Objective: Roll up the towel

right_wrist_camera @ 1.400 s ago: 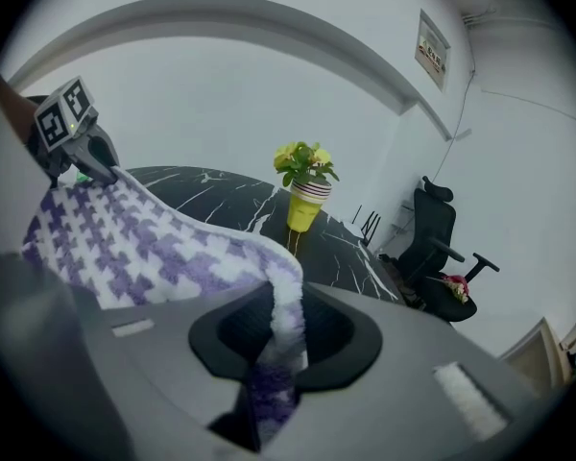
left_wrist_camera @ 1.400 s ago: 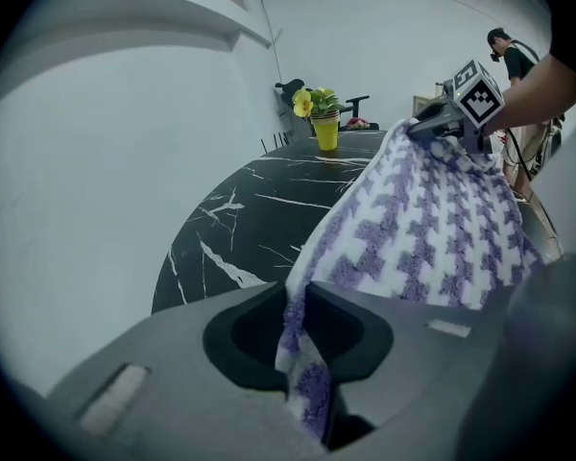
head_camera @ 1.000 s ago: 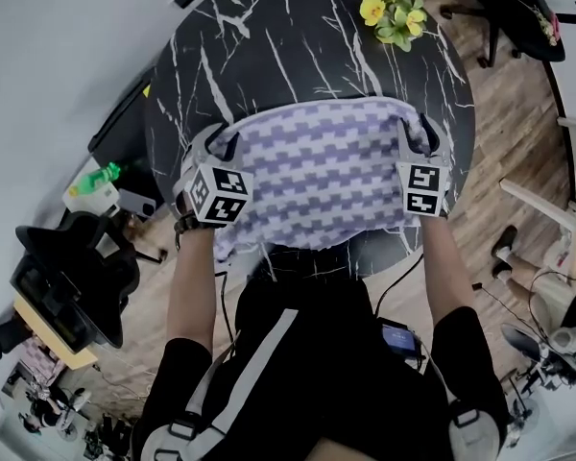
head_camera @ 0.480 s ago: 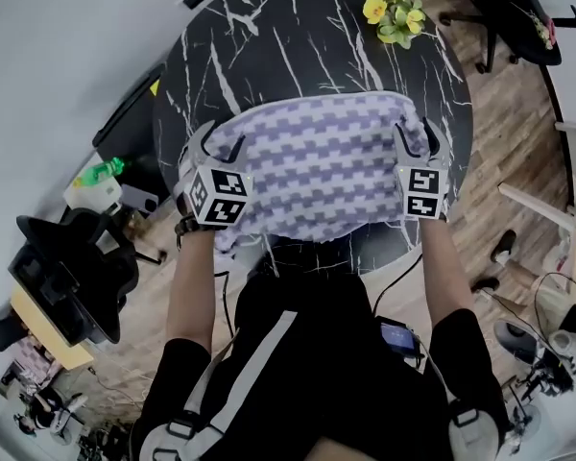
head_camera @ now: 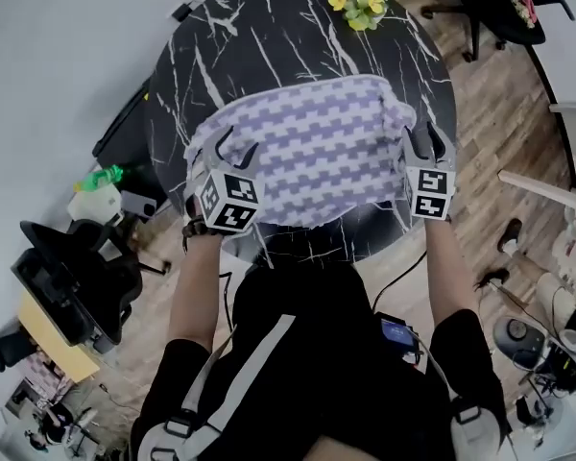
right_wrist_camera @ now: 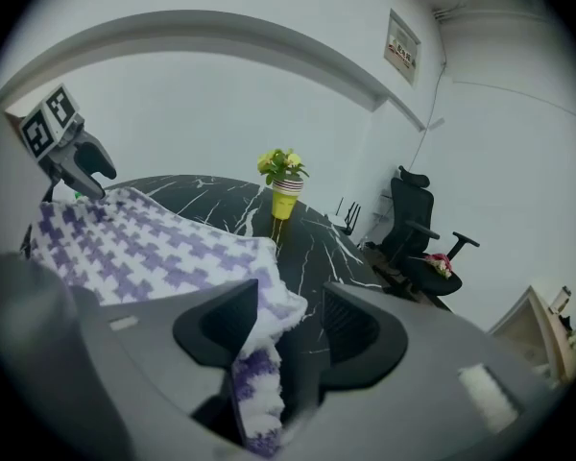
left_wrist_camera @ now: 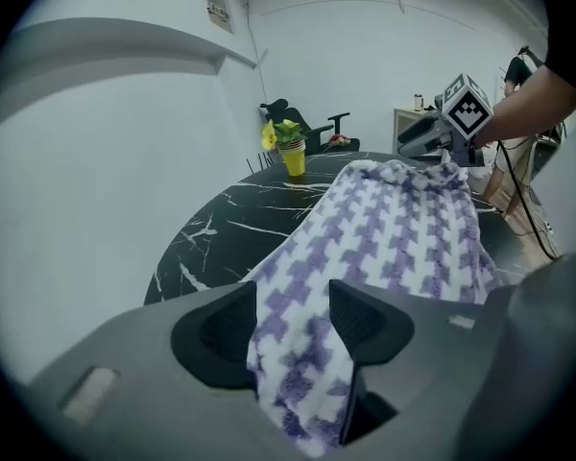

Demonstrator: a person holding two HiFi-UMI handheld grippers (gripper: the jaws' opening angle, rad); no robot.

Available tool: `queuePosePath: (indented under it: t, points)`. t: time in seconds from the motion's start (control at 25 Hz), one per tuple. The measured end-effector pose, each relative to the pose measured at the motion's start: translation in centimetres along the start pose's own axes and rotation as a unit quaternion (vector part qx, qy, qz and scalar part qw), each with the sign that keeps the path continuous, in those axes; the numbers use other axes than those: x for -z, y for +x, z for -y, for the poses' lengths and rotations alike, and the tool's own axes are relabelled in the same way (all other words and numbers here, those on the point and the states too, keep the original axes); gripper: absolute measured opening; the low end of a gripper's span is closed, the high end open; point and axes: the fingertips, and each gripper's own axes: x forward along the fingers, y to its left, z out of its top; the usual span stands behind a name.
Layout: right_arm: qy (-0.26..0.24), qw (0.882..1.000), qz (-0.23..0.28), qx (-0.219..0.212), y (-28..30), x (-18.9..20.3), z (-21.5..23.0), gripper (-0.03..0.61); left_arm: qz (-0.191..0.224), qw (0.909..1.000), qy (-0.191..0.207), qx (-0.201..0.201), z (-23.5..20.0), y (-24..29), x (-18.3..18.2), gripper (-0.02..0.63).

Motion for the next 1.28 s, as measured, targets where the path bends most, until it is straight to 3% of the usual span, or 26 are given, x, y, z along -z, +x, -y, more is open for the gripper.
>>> queuePosePath:
  t: [0.28,0.48,0.64,0.84,1.0,1.28]
  points:
    - [0.089,0.994,-0.024,-0.066,0.9,2.8,1.6,0.186,-0.001,0.9989,0.019,0.043,6.5,1.2,-3.0,0.241]
    - [0.162,0.978,-0.039,-0.126,2.9,3.3,1.1,0.187,-0.012,0.9979,0.020,0.059,9.6,2.9,-4.0,0.238]
    - [0.167,0.969,-0.055,-0.172,3.9,3.9,0.3,0.187,-0.024,0.9969,0.013,0.074,12.0,4.2,-4.4,0.227]
    - [0.211,0.949,-0.066,-0.226,4.3,4.6,0.0,0.157,-0.027,0.9957,0.001,0.089,14.3,5.9,-5.4,0.210]
    - [0.179,0.954,-0.073,-0.229,4.3,5.1,0.9,0.064,-0.025,0.9945,-0.007,0.102,16.0,6.9,-6.4,0.192]
    - [0.103,0.975,-0.054,-0.191,5.6,4.4,5.1,0.044,-0.032,0.9935,-0.006,0.109,17.7,8.7,-7.2,0.186]
